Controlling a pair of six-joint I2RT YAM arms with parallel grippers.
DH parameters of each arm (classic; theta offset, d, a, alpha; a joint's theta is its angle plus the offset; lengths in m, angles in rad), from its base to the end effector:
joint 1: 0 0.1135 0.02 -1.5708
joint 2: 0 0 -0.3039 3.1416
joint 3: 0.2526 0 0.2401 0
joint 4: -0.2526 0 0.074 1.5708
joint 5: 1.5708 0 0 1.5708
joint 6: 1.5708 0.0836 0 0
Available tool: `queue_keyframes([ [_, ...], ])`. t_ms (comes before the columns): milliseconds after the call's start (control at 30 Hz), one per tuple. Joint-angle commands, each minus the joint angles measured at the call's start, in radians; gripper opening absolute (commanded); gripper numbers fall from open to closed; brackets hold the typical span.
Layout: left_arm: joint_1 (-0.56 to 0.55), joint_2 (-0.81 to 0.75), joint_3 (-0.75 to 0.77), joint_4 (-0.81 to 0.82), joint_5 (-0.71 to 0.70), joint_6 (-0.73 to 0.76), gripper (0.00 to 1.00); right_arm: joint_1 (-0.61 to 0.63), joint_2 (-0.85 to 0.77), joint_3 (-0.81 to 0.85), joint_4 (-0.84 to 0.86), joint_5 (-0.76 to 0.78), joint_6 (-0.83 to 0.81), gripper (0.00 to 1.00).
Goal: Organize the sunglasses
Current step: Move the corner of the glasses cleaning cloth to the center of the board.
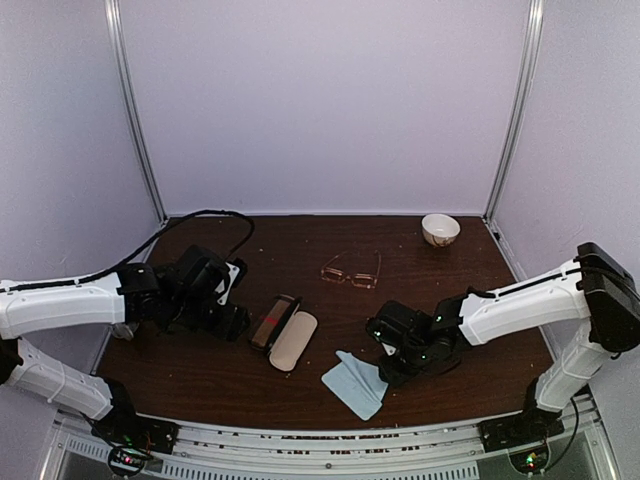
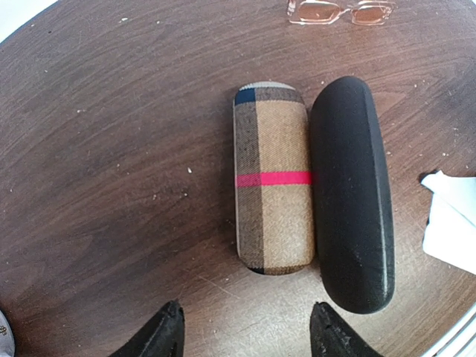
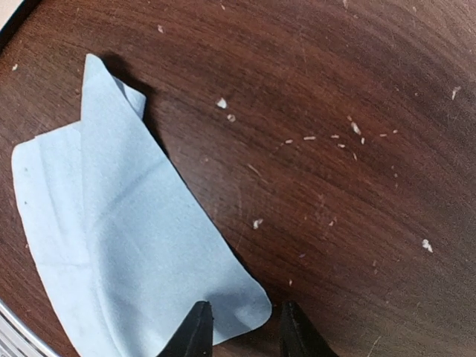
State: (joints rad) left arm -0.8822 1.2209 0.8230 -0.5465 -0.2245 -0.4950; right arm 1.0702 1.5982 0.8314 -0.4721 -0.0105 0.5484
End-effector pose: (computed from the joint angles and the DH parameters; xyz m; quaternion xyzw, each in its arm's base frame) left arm 0.1698 -0.1770 0.2382 0.1480 0.9343 -0.1123 0.3041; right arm 0.1378 0.2537 0.1502 -0.2552 0.9527 0.1231 0.1102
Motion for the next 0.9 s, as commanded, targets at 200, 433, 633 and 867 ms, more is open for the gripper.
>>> queue_keyframes([
  [200,0.008,-0.015,-0.010,0.031,-0.010,0.004,0.60,0.017,0.091,0.041,0.000,-0.017,-0.019,0.13],
  [433,0.008,-0.028,-0.014,0.024,-0.017,-0.001,0.60,0.022,0.071,0.040,0.007,-0.011,-0.020,0.00],
  [633,0.008,-0.050,-0.013,0.028,-0.012,0.008,0.60,-0.023,0.082,0.061,-0.036,0.062,-0.044,0.00],
  [867,0.008,-0.089,-0.022,0.036,-0.002,0.037,0.61,-0.120,0.107,0.110,-0.044,0.083,-0.119,0.00],
])
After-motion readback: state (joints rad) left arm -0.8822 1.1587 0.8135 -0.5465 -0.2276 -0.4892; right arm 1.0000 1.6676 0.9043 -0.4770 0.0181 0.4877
